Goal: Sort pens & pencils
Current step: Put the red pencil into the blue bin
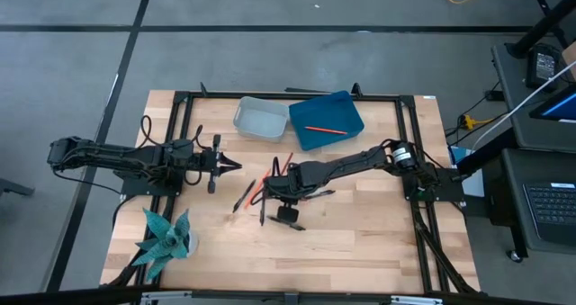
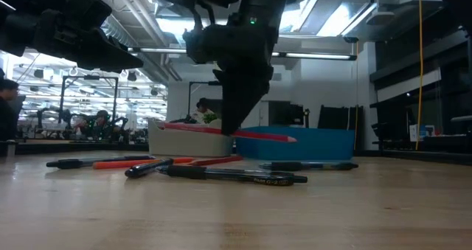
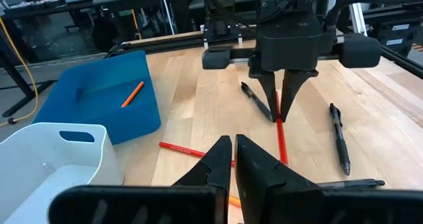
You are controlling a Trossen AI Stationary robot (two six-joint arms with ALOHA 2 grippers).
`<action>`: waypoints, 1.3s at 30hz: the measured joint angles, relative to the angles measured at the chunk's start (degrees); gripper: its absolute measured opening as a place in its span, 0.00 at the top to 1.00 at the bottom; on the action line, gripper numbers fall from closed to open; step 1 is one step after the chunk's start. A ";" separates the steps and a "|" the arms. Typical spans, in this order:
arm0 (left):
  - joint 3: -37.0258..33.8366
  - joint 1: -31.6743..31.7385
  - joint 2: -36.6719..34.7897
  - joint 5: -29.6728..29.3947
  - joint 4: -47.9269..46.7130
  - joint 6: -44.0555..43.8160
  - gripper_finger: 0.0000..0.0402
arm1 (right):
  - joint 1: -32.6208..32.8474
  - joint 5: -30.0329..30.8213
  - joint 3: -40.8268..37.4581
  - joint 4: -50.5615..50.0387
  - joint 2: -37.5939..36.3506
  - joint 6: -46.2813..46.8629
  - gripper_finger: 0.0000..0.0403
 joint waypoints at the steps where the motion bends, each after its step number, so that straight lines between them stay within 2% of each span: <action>1: 0.00 0.01 0.00 0.00 0.01 0.00 0.97 | 0.00 0.00 0.01 0.04 0.00 -0.04 0.93; 12: 0.00 0.01 0.00 0.00 -0.01 0.00 0.97 | -1.52 0.79 2.21 -4.99 -0.02 -1.19 0.94; 26: 0.00 0.03 0.00 0.00 0.01 0.07 0.97 | -2.97 10.17 11.58 -20.12 -0.17 -2.58 0.94; 39: 0.00 0.03 0.00 0.00 -0.01 0.07 0.97 | -5.30 10.11 12.54 -23.59 -0.15 -1.60 0.95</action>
